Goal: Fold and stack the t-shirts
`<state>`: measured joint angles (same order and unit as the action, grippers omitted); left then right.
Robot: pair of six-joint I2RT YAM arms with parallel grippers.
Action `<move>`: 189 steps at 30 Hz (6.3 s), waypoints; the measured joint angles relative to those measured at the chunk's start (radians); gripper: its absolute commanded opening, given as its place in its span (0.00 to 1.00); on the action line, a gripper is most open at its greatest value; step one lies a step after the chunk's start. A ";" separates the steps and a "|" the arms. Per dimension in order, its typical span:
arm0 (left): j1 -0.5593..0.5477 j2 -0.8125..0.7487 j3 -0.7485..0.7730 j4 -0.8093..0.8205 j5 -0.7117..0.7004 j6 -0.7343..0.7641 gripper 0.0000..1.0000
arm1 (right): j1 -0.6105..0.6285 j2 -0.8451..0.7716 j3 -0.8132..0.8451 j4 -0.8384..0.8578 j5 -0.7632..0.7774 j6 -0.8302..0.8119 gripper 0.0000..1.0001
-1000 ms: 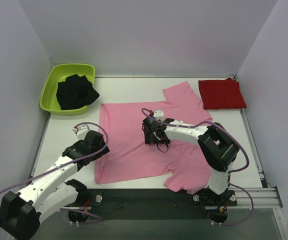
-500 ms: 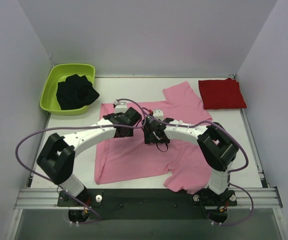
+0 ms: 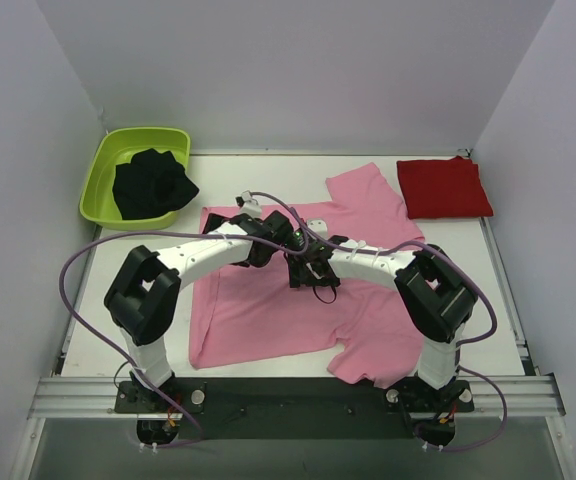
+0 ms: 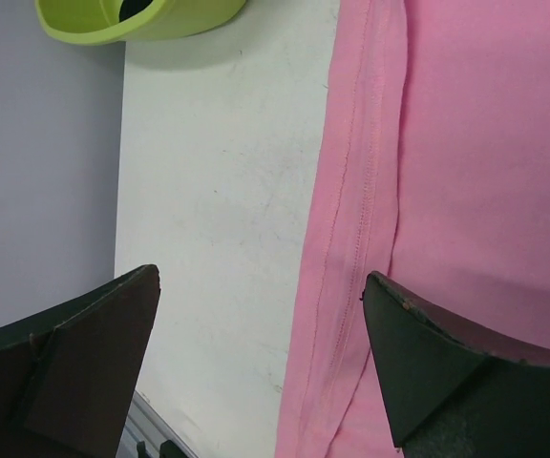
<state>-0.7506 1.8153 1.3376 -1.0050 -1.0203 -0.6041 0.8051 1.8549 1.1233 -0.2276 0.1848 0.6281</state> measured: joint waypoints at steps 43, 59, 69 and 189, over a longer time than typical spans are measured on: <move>0.053 0.076 -0.104 0.192 0.209 0.026 0.95 | 0.002 -0.004 -0.007 0.010 -0.004 -0.011 0.67; 0.051 0.086 -0.093 0.177 0.208 0.021 0.95 | 0.002 -0.004 -0.007 0.010 -0.004 -0.012 0.67; 0.071 0.087 -0.119 0.185 0.209 0.026 0.95 | 0.002 -0.004 -0.007 0.011 -0.006 -0.019 0.67; 0.129 -0.086 -0.307 0.492 0.715 -0.179 0.96 | -0.275 -0.147 -0.151 -0.093 -0.122 -0.034 1.00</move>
<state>-0.6216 1.7294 1.0302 -0.5125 -0.3058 -0.7826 0.5301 1.7077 0.9726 -0.3210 0.0624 0.5938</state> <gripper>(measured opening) 0.957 0.999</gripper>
